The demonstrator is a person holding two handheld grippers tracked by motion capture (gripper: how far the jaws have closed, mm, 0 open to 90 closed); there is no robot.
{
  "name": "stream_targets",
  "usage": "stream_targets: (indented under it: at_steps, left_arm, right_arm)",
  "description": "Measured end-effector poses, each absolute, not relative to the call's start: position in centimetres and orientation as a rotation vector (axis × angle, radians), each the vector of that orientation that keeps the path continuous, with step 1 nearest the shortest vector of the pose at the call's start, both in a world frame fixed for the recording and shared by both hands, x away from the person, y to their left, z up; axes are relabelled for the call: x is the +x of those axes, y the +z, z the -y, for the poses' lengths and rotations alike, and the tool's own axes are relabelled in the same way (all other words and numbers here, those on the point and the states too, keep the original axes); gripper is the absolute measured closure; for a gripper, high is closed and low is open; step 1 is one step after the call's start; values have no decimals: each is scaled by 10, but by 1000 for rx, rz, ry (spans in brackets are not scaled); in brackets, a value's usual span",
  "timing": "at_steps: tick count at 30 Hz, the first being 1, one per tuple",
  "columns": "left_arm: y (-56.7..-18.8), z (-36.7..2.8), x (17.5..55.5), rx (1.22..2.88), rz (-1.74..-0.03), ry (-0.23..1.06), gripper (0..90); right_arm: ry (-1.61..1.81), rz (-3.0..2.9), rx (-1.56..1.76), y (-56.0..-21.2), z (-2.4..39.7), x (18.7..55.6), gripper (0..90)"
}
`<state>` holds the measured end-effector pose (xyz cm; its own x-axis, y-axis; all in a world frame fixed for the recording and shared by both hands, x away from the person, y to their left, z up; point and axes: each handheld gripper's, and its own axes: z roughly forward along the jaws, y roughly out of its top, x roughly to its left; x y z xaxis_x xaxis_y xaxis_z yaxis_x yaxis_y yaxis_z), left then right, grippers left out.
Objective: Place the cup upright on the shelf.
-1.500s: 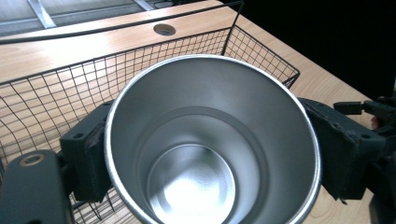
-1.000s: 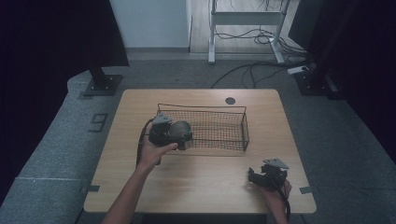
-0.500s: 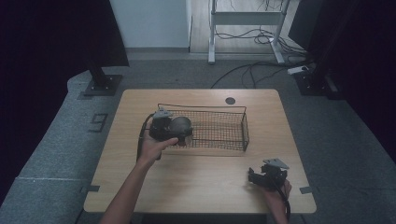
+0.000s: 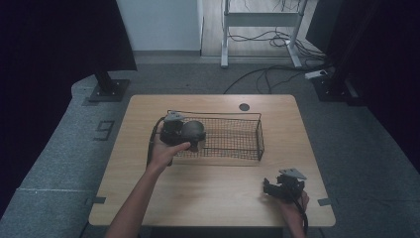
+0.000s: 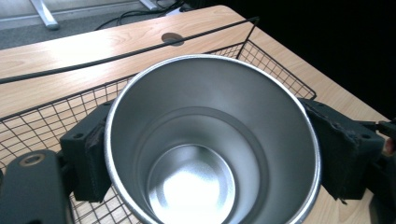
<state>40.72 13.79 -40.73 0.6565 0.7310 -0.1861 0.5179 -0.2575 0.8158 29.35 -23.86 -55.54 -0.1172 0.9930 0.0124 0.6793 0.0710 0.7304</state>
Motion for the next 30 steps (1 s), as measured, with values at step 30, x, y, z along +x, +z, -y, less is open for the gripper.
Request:
stream_targets:
  at_steps: [30]
  left_arm:
    - [-406, -138, 429, 1912, -1017, 245, 143]
  right_arm:
    - [817, -1851, 1652, -556, 239, 294, 87]
